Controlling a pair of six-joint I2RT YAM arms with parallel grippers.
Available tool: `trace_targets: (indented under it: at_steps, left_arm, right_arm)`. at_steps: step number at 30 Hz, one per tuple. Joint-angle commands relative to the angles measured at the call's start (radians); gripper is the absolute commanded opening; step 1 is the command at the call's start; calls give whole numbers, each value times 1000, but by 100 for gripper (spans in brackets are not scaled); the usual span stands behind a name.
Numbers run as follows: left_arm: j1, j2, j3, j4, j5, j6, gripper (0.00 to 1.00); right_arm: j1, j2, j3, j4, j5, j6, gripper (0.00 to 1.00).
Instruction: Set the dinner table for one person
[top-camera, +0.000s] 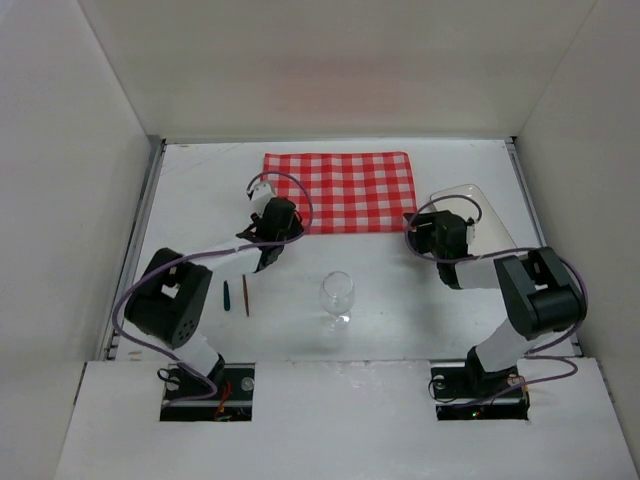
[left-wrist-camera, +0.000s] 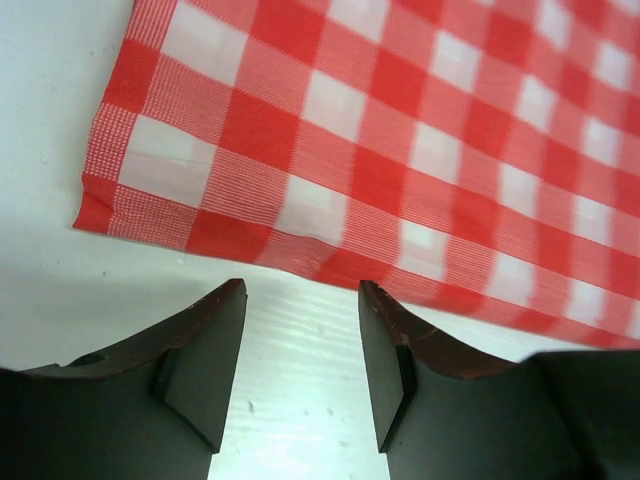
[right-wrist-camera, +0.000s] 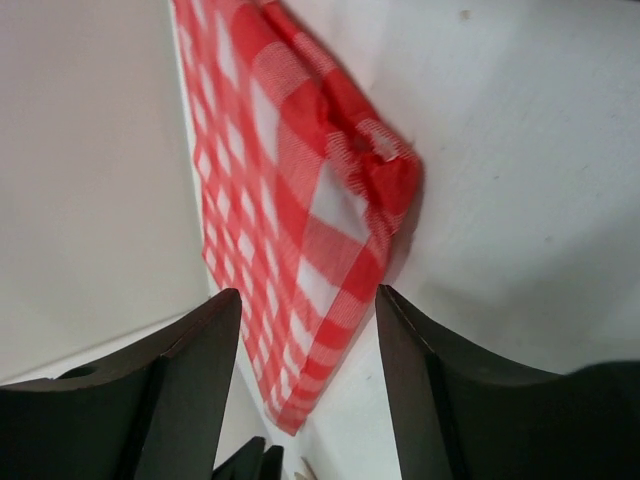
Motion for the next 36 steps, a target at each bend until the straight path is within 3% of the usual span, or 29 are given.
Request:
trace_targets:
  at_steps: [1,9,21,26,36]
  left_arm:
    - [-21,-141,-32,26,-8,28,47]
    - [-71,-406,-200,20,-35,13,47]
    - [-168,-646,-408,7,-42,-9,48]
    - [-164,-635,-437,61,-9,9,48]
    - [-144,-649,-474,102,55,-4,48]
  right_arm:
    - [4,-92,-20,-33,30,-33,63]
    - [10,-274,-109,-140,91,-64,59]
    - [-120,-537,-136,-576,268,-66,62]
    - [-229,-525,-106,-647,236,-32,63]
    - [-324,-422,-69,-662,193,2,60]
